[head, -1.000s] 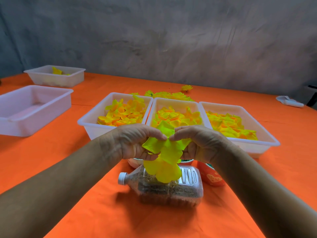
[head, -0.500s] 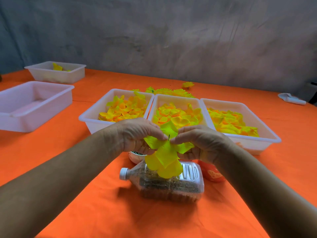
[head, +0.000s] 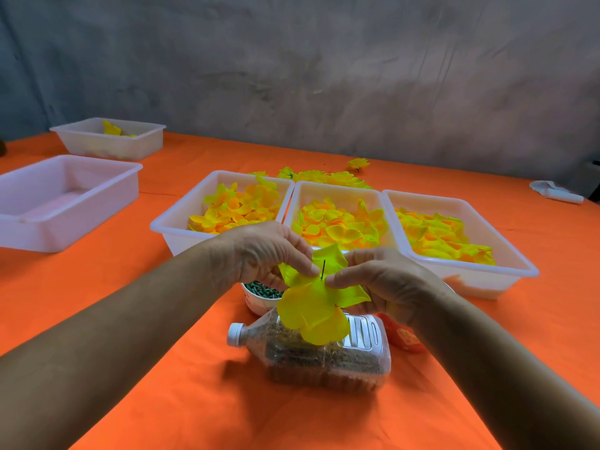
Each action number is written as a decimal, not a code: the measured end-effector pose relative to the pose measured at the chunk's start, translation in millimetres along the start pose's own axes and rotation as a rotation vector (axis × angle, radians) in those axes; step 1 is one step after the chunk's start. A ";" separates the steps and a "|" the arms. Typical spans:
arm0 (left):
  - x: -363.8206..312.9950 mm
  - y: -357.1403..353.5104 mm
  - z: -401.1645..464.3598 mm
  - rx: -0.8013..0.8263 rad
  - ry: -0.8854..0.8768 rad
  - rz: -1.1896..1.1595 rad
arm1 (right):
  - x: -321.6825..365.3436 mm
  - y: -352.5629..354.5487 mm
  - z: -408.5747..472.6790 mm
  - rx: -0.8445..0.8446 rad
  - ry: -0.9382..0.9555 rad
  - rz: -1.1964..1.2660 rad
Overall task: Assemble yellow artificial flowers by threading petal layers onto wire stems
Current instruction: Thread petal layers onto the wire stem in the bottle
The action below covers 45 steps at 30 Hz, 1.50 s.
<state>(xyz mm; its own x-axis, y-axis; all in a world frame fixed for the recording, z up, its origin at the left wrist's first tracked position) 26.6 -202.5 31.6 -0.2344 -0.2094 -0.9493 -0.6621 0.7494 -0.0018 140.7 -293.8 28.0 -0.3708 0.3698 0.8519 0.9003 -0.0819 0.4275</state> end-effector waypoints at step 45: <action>6.0 -4.5 -2.0 -0.048 -0.097 0.094 | -4.8 -7.6 -2.8 -0.063 0.016 0.008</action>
<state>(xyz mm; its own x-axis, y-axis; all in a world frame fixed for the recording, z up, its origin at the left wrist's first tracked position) 26.8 -208.3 26.5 -0.2285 -0.0758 -0.9706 -0.6741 0.7316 0.1015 135.0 -297.5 21.5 -0.3675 0.3539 0.8601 0.8873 -0.1436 0.4383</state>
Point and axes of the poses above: each hand's wrist, its own z-axis towards the middle knuckle, its own y-axis out of the back of the hand, x = y × z, the point moved 6 cm from there along z, towards the middle knuckle, and after that the axes turned 15 degrees about -z, right-handed, at the moved point
